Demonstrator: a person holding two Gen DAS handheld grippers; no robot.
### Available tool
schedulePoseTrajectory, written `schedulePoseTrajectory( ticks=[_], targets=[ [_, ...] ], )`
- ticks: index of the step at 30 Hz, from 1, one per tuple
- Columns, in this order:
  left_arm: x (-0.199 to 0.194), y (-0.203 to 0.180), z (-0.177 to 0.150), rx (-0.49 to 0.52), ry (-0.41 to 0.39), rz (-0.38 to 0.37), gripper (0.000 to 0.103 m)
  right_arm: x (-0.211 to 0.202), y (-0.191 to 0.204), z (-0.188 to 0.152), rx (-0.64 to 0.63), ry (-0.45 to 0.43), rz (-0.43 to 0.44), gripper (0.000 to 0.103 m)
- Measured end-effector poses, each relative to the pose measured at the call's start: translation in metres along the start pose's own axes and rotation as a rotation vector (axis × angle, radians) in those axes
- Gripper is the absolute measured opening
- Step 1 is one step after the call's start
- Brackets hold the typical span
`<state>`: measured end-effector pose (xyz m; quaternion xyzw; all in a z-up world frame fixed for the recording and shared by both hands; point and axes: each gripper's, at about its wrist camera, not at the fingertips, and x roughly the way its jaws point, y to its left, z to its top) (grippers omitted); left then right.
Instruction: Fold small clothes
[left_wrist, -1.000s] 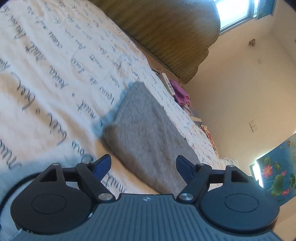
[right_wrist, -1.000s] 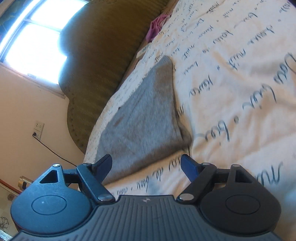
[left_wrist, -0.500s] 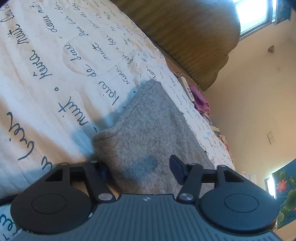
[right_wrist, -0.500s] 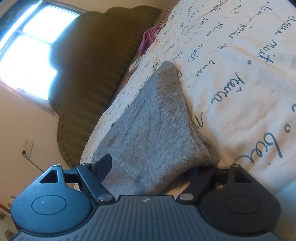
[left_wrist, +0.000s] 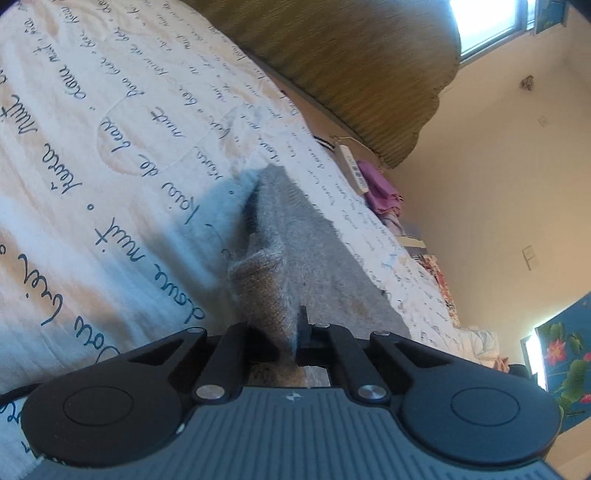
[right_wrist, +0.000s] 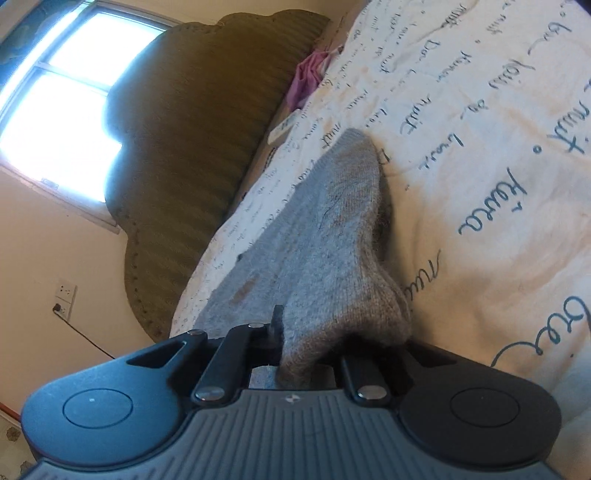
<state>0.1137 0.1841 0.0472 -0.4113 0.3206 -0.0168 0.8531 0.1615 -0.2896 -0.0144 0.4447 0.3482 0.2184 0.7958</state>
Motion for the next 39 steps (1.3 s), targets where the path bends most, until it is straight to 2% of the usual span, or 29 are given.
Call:
schedulePoseTrajectory(
  ticks=[4,7,10,13,16,18,19,20,22,23,24,25,26,27,28,29,31,33,35,39],
  targets=[
    [-0.039,-0.011,-0.012,0.040,0.015,-0.072,0.004,-0.040,0.004,0.002,-0.019,-0.001,0.051,0.005],
    [-0.067,-0.008,-0.029,0.056,0.039,-0.101,0.004,-0.076,0.000,-0.011,-0.021,0.020,0.079,0.005],
    [-0.087,0.007,-0.051,0.036,0.102,-0.086,0.004,-0.105,-0.005,-0.032,-0.016,0.058,0.077,0.005],
    [-0.103,0.021,-0.075,0.076,0.149,-0.039,0.004,-0.135,-0.008,-0.056,-0.016,0.088,0.077,0.005],
    [-0.100,0.044,-0.092,0.058,0.198,0.028,0.005,-0.145,-0.025,-0.075,0.015,0.109,0.026,0.005],
    [-0.085,0.059,-0.098,0.046,0.218,0.077,0.009,-0.140,-0.040,-0.082,0.038,0.133,-0.026,0.007],
    [-0.079,0.066,-0.098,0.038,0.231,0.077,0.011,-0.136,-0.044,-0.084,0.021,0.138,-0.072,0.009],
    [-0.079,0.068,-0.097,0.027,0.226,0.069,0.022,-0.133,-0.045,-0.087,0.000,0.144,-0.122,0.011],
    [-0.084,0.068,-0.089,0.022,0.236,0.054,0.023,-0.133,-0.048,-0.084,0.013,0.160,-0.115,0.013],
    [-0.092,0.066,-0.084,0.035,0.220,0.061,0.029,-0.138,-0.047,-0.079,0.015,0.162,-0.115,0.016],
    [-0.101,0.063,-0.078,0.056,0.188,0.069,0.039,-0.144,-0.045,-0.071,-0.002,0.147,-0.120,0.025],
    [-0.112,0.060,-0.071,0.079,0.146,0.075,0.046,-0.151,-0.042,-0.064,-0.027,0.112,-0.132,0.040],
    [-0.124,0.057,-0.062,0.099,0.086,0.087,0.058,-0.159,-0.041,-0.056,-0.047,0.063,-0.149,0.049],
    [-0.134,0.055,-0.053,0.112,0.022,0.097,0.067,-0.166,-0.040,-0.045,-0.066,0.004,-0.156,0.069],
    [-0.139,0.053,-0.045,0.126,-0.037,0.106,0.069,-0.169,-0.037,-0.032,-0.092,-0.043,-0.152,0.074],
    [-0.140,0.049,-0.035,0.147,-0.081,0.114,0.071,-0.167,-0.033,-0.018,-0.118,-0.062,-0.149,0.074],
    [-0.121,0.032,-0.013,0.229,-0.115,0.162,0.071,-0.150,-0.028,0.008,-0.173,-0.063,-0.146,0.074],
    [-0.084,0.015,0.001,0.328,-0.112,0.250,0.071,-0.119,-0.026,0.033,-0.210,-0.046,-0.168,0.074],
    [-0.042,0.007,0.014,0.394,-0.034,0.256,0.068,-0.086,-0.025,0.051,-0.229,-0.013,-0.180,0.074],
    [0.026,-0.004,0.026,0.424,0.062,0.250,0.066,-0.024,-0.020,0.064,-0.251,0.075,-0.197,0.074]
  ],
)
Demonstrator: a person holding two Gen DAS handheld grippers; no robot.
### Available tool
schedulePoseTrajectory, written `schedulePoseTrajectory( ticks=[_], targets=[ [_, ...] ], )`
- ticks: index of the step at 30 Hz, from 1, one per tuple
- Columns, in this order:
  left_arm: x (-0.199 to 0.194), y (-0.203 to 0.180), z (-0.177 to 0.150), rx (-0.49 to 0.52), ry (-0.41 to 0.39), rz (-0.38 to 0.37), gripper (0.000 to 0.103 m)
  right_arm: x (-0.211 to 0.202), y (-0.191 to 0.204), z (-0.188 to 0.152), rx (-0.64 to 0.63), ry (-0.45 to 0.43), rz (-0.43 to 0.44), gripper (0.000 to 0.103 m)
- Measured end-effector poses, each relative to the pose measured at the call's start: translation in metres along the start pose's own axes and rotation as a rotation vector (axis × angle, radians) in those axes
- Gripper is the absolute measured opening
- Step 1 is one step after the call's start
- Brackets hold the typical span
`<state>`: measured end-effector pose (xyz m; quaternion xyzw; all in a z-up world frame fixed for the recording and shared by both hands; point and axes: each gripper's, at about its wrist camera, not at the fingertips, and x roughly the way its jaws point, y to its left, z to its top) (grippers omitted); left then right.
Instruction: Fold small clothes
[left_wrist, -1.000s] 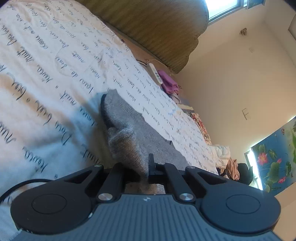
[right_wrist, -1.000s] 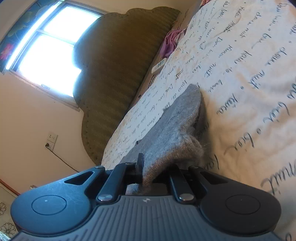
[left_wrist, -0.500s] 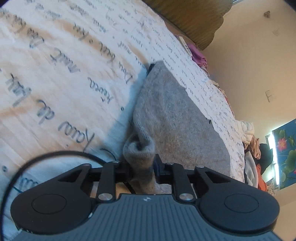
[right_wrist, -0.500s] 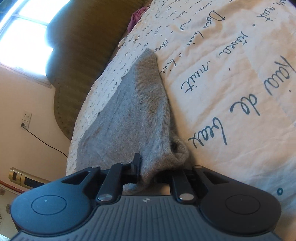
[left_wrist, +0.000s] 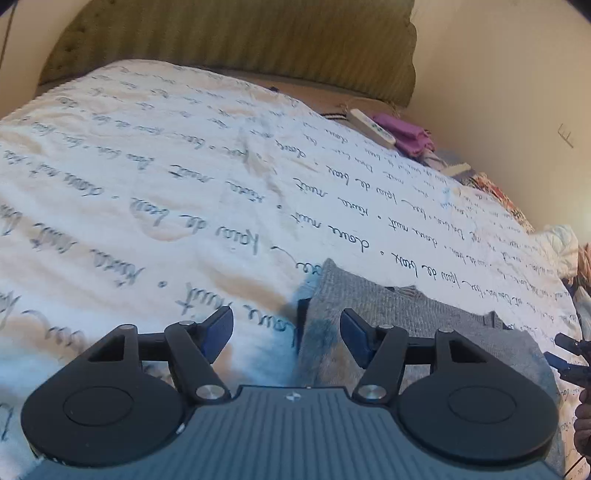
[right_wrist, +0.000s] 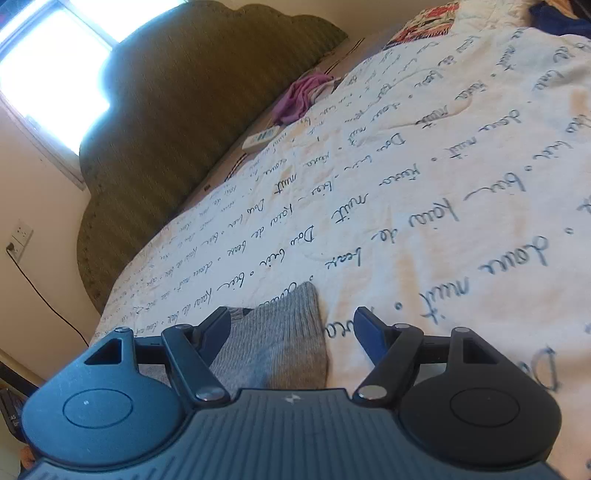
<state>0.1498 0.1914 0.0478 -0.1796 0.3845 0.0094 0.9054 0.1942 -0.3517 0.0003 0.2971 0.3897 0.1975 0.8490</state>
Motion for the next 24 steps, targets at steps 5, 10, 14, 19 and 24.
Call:
schedulePoseTrajectory(
  ticks=[5,10,14,19,24],
  targets=[
    [0.052,-0.026,0.008,0.137,0.076,0.024,0.013,0.042,0.013,-0.006,-0.090,0.100,-0.025,0.029],
    [0.044,-0.039,0.009,0.197,-0.030,0.100,0.006,0.033,0.016,-0.004,-0.079,0.028,0.014,0.010],
    [0.059,-0.019,-0.001,0.127,-0.003,0.149,0.008,0.043,-0.010,-0.005,0.007,0.026,-0.005,0.009],
    [0.024,-0.033,-0.006,0.200,-0.107,0.175,0.032,0.022,-0.003,-0.005,0.039,-0.068,-0.007,0.027],
    [-0.023,-0.054,-0.003,0.193,-0.229,0.077,0.043,-0.020,0.033,-0.001,-0.077,-0.236,-0.001,0.052]
  ],
)
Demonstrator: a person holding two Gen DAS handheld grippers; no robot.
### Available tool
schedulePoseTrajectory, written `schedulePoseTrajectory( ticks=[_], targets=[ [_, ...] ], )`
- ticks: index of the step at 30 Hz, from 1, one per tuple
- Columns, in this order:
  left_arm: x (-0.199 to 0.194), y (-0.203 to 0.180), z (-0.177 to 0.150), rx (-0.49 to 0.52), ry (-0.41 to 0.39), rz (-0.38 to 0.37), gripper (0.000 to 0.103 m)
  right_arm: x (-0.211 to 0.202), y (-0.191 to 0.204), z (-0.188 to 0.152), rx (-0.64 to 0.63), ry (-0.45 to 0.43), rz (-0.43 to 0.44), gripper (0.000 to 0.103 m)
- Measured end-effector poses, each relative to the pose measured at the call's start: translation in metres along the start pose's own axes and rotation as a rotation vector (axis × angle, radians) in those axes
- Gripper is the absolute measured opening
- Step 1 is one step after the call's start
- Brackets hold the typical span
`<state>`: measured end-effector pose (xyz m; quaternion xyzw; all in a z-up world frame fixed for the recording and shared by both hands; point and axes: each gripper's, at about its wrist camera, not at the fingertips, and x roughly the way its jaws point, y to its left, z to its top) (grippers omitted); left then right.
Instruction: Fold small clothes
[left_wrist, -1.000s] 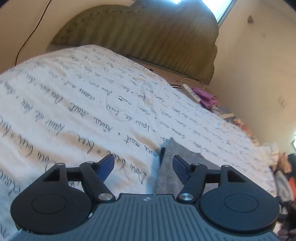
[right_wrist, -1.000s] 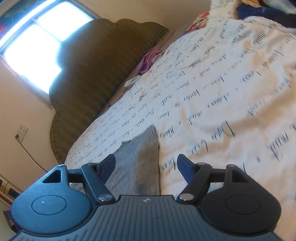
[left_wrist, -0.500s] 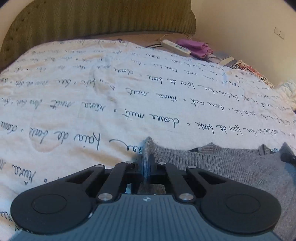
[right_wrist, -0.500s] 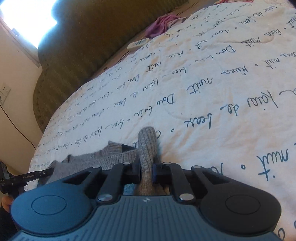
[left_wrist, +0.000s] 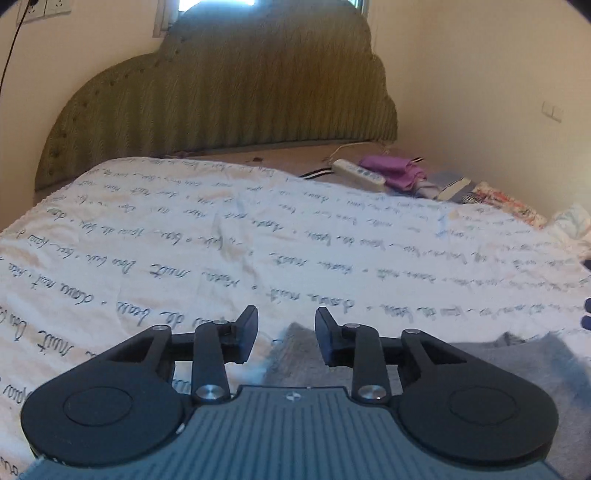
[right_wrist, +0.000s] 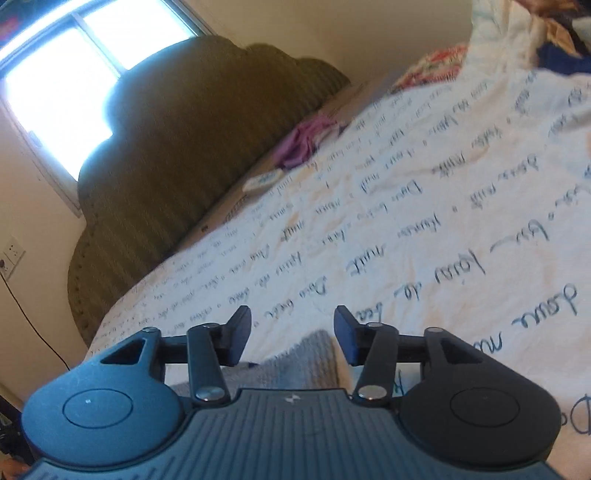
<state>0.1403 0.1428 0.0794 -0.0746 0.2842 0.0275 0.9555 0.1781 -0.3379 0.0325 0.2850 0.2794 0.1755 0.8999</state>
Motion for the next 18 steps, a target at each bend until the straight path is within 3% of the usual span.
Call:
schedulePoseTrajectory(
  ticks=[2,5,8,9,12,18],
  targets=[
    [0.006,-0.020,0.001,0.033,0.031,-0.044,0.047,0.009,0.027,-0.004,-0.093,0.050,0.026,0.052],
    [0.037,-0.060,-0.013,0.142,0.108,-0.049,0.047,0.047,0.070,-0.027,-0.297,0.179,-0.017,0.052],
    [0.074,-0.077,-0.031,0.180,0.218,-0.020,0.052,0.085,0.078,-0.051,-0.353,0.274,-0.069,0.050],
    [0.083,-0.077,-0.037,0.185,0.222,-0.001,0.051,0.095,0.074,-0.057,-0.370,0.292,-0.111,0.049],
    [0.089,-0.073,-0.043,0.227,0.187,0.005,0.052,0.097,0.062,-0.067,-0.401,0.230,-0.105,0.049],
    [0.090,-0.074,-0.048,0.233,0.155,0.034,0.058,0.098,0.067,-0.071,-0.434,0.206,-0.128,0.049]
  ],
)
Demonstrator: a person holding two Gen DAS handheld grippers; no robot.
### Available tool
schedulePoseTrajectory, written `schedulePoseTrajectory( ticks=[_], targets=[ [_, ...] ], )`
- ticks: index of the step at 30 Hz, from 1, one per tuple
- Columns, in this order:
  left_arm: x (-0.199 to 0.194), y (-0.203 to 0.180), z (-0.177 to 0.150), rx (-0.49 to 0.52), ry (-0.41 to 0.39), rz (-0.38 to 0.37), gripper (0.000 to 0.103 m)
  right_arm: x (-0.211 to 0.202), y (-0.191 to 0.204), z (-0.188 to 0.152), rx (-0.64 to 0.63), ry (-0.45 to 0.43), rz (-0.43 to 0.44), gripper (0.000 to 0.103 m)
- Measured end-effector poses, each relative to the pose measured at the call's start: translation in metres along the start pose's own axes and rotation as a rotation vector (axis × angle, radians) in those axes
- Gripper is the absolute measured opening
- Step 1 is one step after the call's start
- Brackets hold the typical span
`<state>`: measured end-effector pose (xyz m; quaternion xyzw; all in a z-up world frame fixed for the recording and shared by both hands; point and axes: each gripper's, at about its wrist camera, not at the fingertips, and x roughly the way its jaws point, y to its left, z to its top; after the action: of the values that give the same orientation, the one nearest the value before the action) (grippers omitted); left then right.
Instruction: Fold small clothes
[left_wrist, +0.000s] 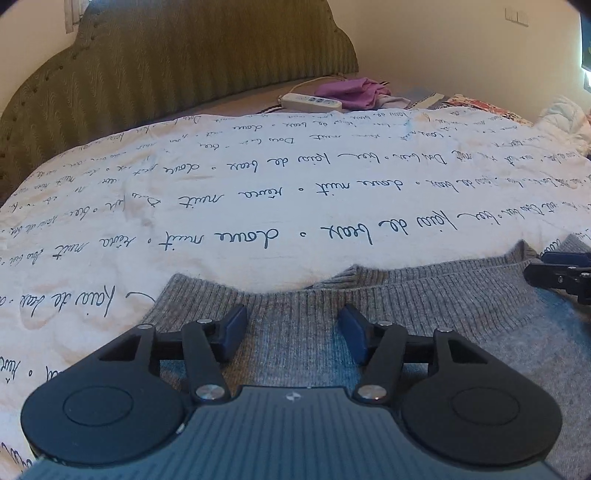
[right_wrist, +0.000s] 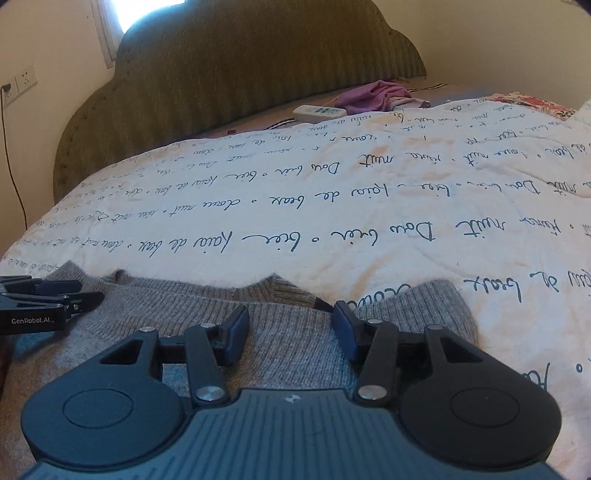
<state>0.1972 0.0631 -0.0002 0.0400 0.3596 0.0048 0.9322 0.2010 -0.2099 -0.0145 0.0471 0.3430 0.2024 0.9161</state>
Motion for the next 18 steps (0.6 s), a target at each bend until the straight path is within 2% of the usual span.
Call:
schedulePoseTrajectory(
  ticks=[2,4,5,6,9,11,14,18],
  targets=[
    [-0.005,-0.001,0.002,-0.003,-0.005,0.019,0.059,-0.005,0.002,0.003,-0.009,0.003,-0.012,0.050],
    [-0.022,-0.002,0.002,-0.022,-0.029,0.077,0.061,-0.023,0.008,0.006,0.006,-0.010,-0.050,0.051],
    [-0.033,-0.002,-0.001,-0.035,-0.041,0.095,0.061,-0.038,0.011,0.005,0.014,-0.040,-0.059,0.052],
    [-0.047,-0.002,-0.005,-0.046,-0.046,0.092,0.065,-0.056,0.015,0.001,0.012,-0.083,-0.035,0.054],
    [-0.073,-0.007,-0.019,-0.066,-0.014,0.053,0.066,-0.090,0.028,-0.016,0.026,-0.123,0.009,0.071],
    [-0.081,-0.012,-0.029,-0.075,0.012,0.033,0.066,-0.094,0.037,-0.028,0.024,-0.093,0.015,0.071],
    [-0.081,-0.019,-0.041,-0.064,0.010,0.055,0.069,-0.084,0.047,-0.046,0.000,-0.030,-0.041,0.071],
    [-0.070,-0.020,-0.055,-0.041,-0.036,0.092,0.081,-0.070,0.058,-0.065,-0.083,-0.067,-0.121,0.075]
  ],
)
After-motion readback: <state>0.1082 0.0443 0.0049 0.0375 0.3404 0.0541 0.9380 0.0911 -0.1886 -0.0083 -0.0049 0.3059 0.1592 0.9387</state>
